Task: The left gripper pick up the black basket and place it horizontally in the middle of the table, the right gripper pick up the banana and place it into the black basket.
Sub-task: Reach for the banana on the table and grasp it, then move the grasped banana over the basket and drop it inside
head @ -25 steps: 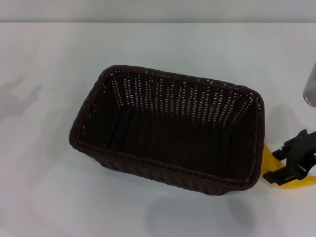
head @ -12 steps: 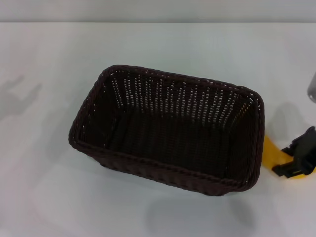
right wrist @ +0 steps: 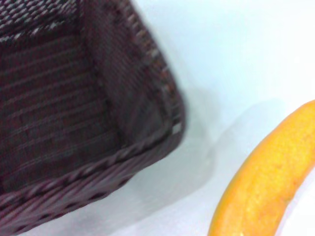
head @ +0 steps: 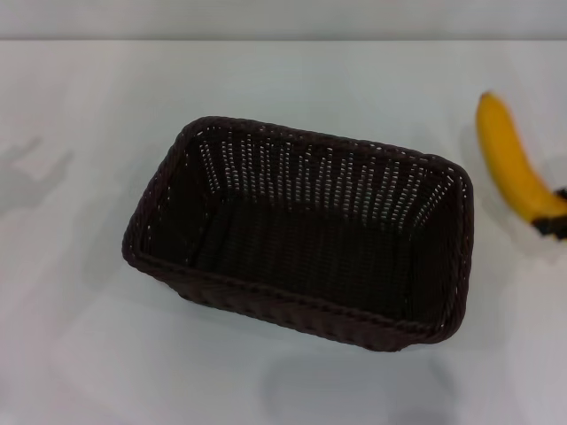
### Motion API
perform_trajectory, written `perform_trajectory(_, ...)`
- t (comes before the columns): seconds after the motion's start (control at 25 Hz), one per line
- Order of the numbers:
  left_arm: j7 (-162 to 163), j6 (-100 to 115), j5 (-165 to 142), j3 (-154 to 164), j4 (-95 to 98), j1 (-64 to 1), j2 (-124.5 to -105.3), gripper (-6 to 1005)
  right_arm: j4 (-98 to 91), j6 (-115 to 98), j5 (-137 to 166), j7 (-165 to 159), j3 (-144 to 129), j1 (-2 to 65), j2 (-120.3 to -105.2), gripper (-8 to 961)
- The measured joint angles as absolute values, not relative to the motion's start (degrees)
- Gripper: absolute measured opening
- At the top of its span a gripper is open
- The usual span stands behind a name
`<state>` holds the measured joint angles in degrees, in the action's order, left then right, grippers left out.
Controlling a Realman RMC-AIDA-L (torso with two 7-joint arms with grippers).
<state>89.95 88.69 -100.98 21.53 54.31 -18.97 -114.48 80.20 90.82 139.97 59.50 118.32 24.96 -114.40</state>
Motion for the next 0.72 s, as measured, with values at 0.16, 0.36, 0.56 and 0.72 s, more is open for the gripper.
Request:
perform_trajectory(0.16, 89.9, 88.7, -101.0, 21.5, 54.3, -19.0, -114.5, 607, 80.4, 90.5, 139.4, 62.5, 123.6, 26.2, -114.36, 514)
perform_trajectory(0.36, 89.9, 88.7, -100.9, 21.5, 54.4, -18.9, -114.52, 607, 82.8, 89.6, 135.3, 65.2, 126.1, 26.9, -114.86, 530)
perform_trajectory(0.56, 89.7, 88.7, -100.9, 21.5, 54.4, -18.9, -114.57, 607, 86.4, 89.2, 126.4, 66.2, 123.5, 26.8, -115.01, 545)
perform_trajectory(0.72, 89.4, 88.7, -100.8, 20.1, 54.4, -18.9, -114.65, 607, 88.3, 89.8, 119.7, 67.0, 119.5, 26.6, -114.92, 558)
